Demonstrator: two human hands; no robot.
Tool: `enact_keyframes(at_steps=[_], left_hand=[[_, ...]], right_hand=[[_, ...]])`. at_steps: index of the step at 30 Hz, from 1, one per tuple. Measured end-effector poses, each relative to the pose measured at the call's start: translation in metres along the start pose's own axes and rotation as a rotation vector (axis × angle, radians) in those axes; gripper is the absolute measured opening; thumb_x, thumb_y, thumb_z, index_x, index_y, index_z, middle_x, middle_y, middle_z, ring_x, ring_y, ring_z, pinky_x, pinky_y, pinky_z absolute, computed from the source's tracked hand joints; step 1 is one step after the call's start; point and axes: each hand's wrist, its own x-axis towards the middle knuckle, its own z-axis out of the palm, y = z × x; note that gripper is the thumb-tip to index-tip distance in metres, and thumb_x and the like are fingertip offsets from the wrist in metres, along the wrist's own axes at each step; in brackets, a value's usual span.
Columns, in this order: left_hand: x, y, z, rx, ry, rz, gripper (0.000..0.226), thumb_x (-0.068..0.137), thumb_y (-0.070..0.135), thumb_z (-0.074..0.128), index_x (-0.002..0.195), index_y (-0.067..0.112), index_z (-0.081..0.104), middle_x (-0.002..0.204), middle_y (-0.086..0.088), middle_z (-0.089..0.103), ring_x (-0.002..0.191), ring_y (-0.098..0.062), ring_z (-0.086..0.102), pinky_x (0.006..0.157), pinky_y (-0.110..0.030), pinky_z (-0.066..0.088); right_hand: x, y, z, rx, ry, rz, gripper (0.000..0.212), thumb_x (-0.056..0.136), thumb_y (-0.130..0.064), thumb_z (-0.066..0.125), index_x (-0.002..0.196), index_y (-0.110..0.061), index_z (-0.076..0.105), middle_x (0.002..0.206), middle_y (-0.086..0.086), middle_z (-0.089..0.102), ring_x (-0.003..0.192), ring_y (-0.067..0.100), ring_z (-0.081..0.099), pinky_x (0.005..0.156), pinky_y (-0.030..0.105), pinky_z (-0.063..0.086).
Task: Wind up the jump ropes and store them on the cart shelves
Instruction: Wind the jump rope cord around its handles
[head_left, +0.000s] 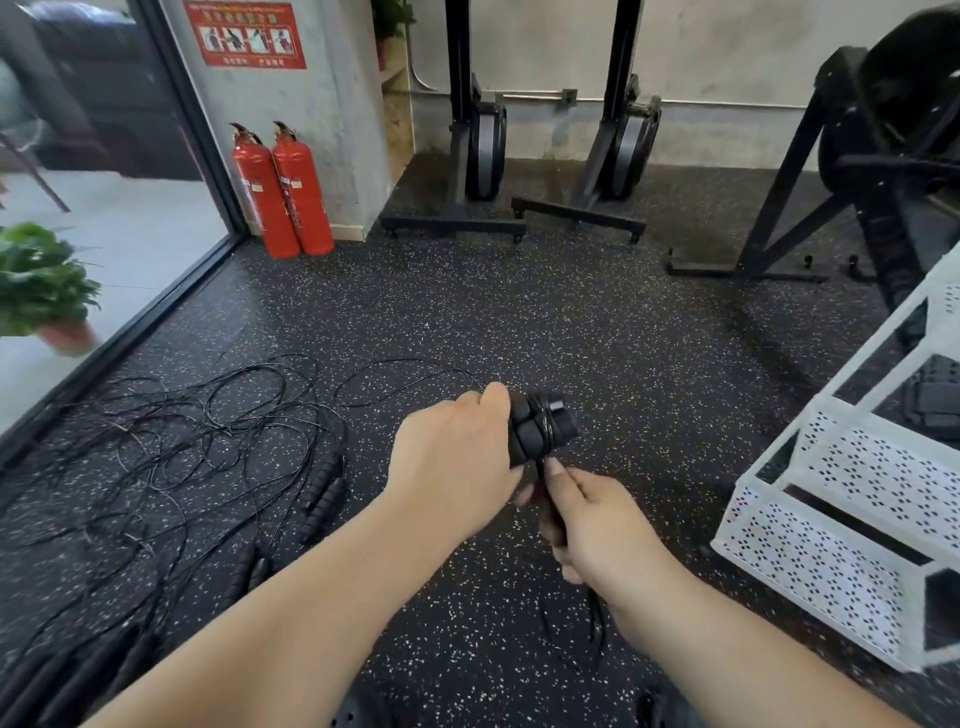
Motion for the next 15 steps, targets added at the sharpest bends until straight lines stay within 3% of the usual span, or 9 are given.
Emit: enact_keyframes(at_steps=[3, 5, 7, 11, 15], left_hand=[[0.003, -0.008, 0.008, 0.056, -0.017, -0.037, 0.045, 0.091, 0.047, 0.072, 0.106, 0.025, 0.035, 0.106, 0.002, 0.065, 0.094, -0.025, 0.068, 0.067, -0.036, 0.04], [0.005, -0.012, 0.013, 0.091, -0.04, -0.045, 0.044, 0.091, 0.045, 0.073, 0.111, 0.024, 0.04, 0.106, 0.001, 0.065, 0.094, -0.026, 0.068, 0.066, -0.037, 0.04], [0.003, -0.011, 0.019, 0.131, -0.075, -0.019, 0.044, 0.091, 0.043, 0.074, 0.112, 0.023, 0.041, 0.106, 0.0, 0.065, 0.094, -0.027, 0.068, 0.066, -0.037, 0.041], [-0.006, 0.005, 0.028, 0.187, -0.101, 0.103, 0.044, 0.091, 0.038, 0.076, 0.114, 0.021, 0.042, 0.104, -0.003, 0.065, 0.091, -0.027, 0.067, 0.063, -0.038, 0.039], [-0.015, 0.02, 0.025, 0.176, -0.075, 0.247, 0.042, 0.095, 0.046, 0.069, 0.114, 0.02, 0.043, 0.104, -0.001, 0.063, 0.087, -0.025, 0.065, 0.063, -0.038, 0.046]], right_hand=[[-0.019, -0.007, 0.004, -0.628, -0.045, -0.195, 0.036, 0.114, -0.043, 0.034, 0.101, -0.028, 0.063, 0.073, -0.005, 0.066, 0.061, 0.011, 0.06, 0.061, 0.034, 0.045], [-0.036, -0.013, 0.005, -1.006, -0.057, -0.29, 0.03, 0.114, -0.045, 0.03, 0.109, -0.027, 0.054, 0.09, -0.003, 0.068, 0.077, 0.018, 0.065, 0.066, 0.036, 0.046], [-0.049, -0.023, 0.001, -1.206, -0.02, -0.382, 0.03, 0.114, -0.047, 0.029, 0.108, -0.028, 0.051, 0.093, -0.005, 0.066, 0.08, 0.019, 0.065, 0.07, 0.035, 0.052], [-0.041, -0.047, -0.033, -1.247, 0.092, -0.528, 0.037, 0.107, -0.059, 0.04, 0.092, -0.033, 0.061, 0.074, -0.015, 0.061, 0.069, 0.004, 0.059, 0.069, 0.032, 0.055], [-0.015, -0.053, -0.077, -0.96, 0.055, -0.491, 0.02, 0.095, -0.061, 0.065, 0.092, -0.045, 0.076, 0.069, -0.023, 0.068, 0.066, -0.001, 0.061, 0.064, 0.026, 0.045]])
